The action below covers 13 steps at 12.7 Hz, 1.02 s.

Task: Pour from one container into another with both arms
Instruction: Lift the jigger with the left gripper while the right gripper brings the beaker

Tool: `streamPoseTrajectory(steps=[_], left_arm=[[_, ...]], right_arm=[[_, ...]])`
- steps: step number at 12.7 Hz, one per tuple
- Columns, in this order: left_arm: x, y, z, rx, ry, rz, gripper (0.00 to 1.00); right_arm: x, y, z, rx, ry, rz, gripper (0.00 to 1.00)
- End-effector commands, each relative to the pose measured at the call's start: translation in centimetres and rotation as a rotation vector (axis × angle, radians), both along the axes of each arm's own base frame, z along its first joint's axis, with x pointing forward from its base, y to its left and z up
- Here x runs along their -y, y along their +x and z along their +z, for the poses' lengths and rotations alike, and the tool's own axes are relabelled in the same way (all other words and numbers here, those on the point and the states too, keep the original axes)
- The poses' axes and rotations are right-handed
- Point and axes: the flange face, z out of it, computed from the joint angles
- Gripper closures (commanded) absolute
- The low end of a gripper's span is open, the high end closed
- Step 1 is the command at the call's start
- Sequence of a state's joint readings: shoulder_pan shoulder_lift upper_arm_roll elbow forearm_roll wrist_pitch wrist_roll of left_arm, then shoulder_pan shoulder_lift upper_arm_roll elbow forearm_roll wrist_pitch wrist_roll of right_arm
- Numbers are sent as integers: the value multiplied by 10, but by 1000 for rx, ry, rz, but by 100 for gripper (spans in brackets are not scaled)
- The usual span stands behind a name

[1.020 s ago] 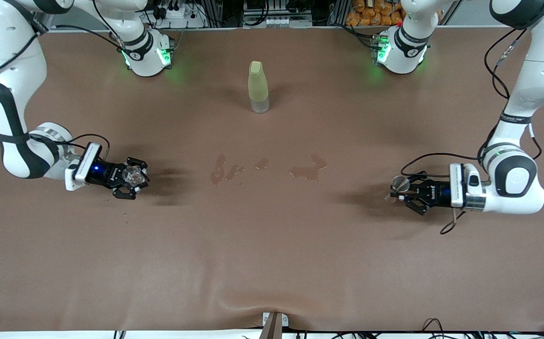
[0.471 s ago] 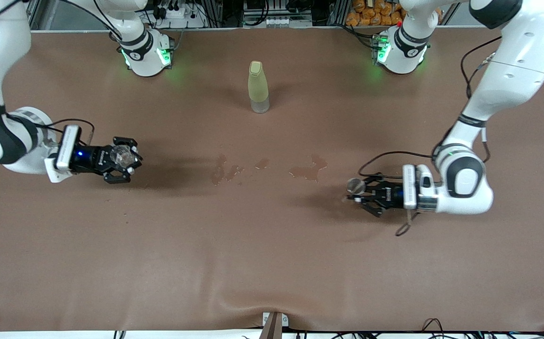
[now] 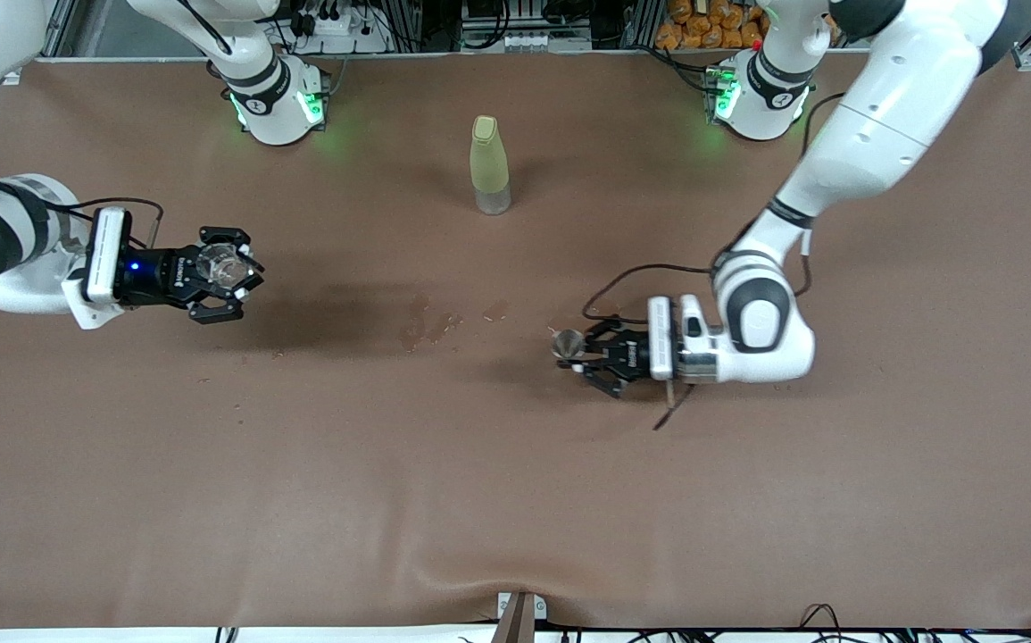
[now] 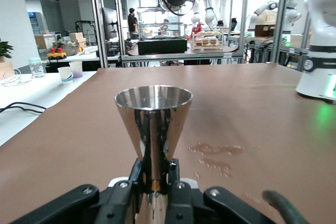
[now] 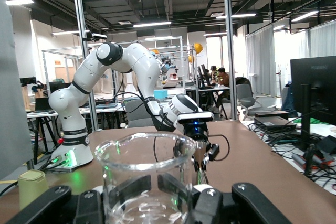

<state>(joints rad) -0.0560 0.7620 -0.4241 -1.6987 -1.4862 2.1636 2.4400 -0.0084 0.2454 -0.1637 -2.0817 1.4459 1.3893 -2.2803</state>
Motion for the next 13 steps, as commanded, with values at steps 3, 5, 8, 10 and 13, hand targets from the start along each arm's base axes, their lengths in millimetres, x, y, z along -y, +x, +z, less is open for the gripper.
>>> streamPoseTrajectory(steps=[3, 5, 8, 10, 13], left_arm=[[88, -48, -11, -14, -1, 16, 100], [128, -63, -14, -16, 0, 9, 100], [172, -81, -14, -39, -20, 34, 100], [192, -87, -19, -46, -27, 48, 100], [213, -96, -33, -61, -25, 79, 100]], right_arm=[[-35, -14, -1, -33, -16, 55, 100], [-49, -16, -6, -44, -23, 61, 100], [-76, -21, -17, -63, -31, 46, 100], [-101, -30, -28, -82, -8, 31, 100], [-126, -39, -40, -97, -10, 17, 100]])
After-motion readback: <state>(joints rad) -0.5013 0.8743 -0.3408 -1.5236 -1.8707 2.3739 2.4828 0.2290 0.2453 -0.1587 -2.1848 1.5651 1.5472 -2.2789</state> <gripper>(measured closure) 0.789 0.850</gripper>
